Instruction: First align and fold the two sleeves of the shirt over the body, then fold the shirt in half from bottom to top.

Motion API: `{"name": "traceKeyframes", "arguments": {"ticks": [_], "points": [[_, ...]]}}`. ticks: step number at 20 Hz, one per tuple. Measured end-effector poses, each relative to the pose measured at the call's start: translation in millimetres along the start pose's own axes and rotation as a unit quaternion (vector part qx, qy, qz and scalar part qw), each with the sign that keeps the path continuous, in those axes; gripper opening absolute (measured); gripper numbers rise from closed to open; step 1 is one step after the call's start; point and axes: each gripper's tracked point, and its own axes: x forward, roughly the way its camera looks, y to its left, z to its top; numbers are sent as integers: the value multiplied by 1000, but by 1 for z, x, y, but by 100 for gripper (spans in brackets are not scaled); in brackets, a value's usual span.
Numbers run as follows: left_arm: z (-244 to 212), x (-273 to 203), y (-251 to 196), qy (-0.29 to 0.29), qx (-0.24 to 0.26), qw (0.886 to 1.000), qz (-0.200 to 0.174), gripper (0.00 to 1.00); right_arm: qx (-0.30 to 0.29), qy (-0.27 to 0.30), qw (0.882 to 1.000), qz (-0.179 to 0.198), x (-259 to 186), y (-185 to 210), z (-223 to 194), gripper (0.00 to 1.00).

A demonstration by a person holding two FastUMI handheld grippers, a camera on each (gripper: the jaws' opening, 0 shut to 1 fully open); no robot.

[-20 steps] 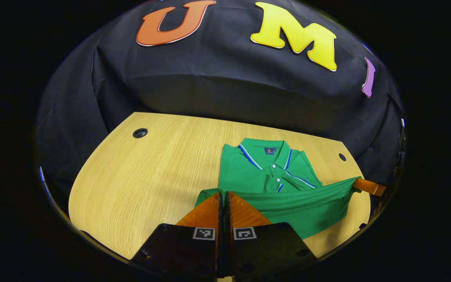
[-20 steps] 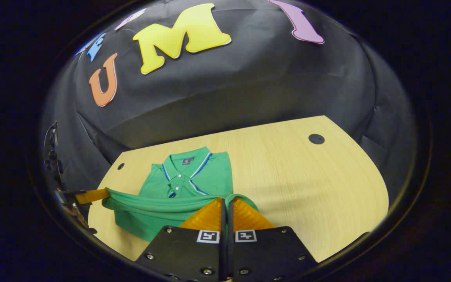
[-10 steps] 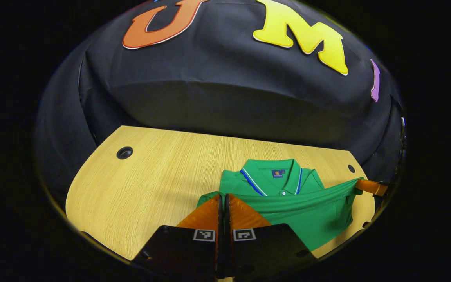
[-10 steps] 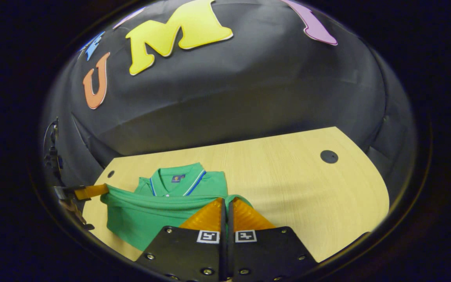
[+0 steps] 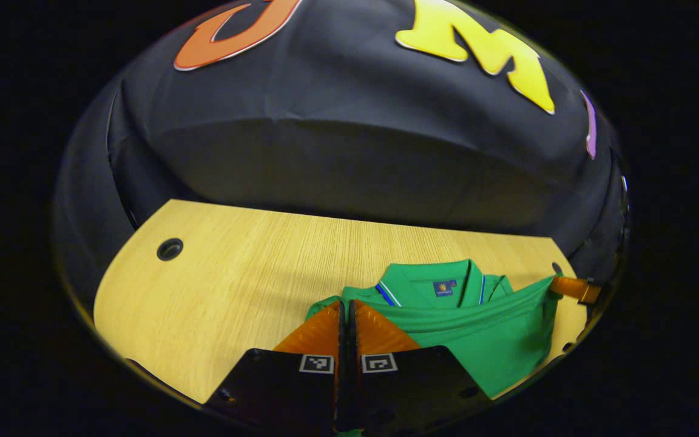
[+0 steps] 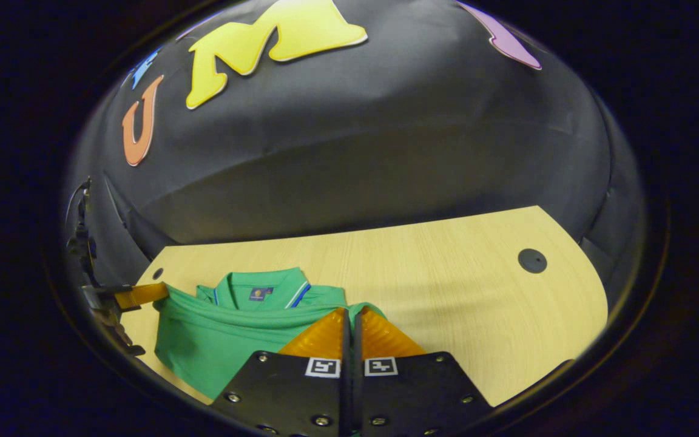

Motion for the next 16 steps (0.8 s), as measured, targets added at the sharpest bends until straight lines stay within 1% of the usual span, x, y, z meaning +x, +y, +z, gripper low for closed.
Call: {"name": "traceKeyframes", "arguments": {"ticks": [2,3,4,6,7,8,9,10,12,13,14,15,16], "points": [[5,11,1,-8,1,1000,1,2,-7,1,1000,2,6,1,-2,0],[5,13,1,-7,11,1000,0,0,-10,0,1000,2,9,2,-3,0],[2,17,0,-3,18,1000,0,3,-13,-1,1000,1,12,2,-3,0],[-5,23,-2,4,12,1000,-2,3,-14,0,1000,-3,18,0,-5,0],[-8,25,0,7,7,1000,0,5,-12,1,1000,-4,20,0,-6,0],[-11,27,1,9,4,1000,1,3,-12,0,1000,-5,21,-1,-6,0],[-13,28,2,10,4,1000,2,3,-14,-3,1000,-5,23,0,-5,0],[-15,29,1,13,5,1000,0,0,-18,-10,1000,-4,24,0,-2,0],[-13,32,4,-3,15,1000,0,7,-22,-11,1000,-1,27,1,-6,2],[-12,32,-4,-7,17,1000,-22,22,-26,-9,1000,-3,27,0,-5,35],[-8,40,-14,-16,18,999,-43,61,-33,-7,999,-13,29,-4,-12,67],[-9,31,-18,-29,31,998,-47,100,-31,-9,999,-15,29,-3,-9,100],[-9,26,-16,-43,48,997,-45,100,-28,-13,999,-14,31,-3,-7,98]]}}
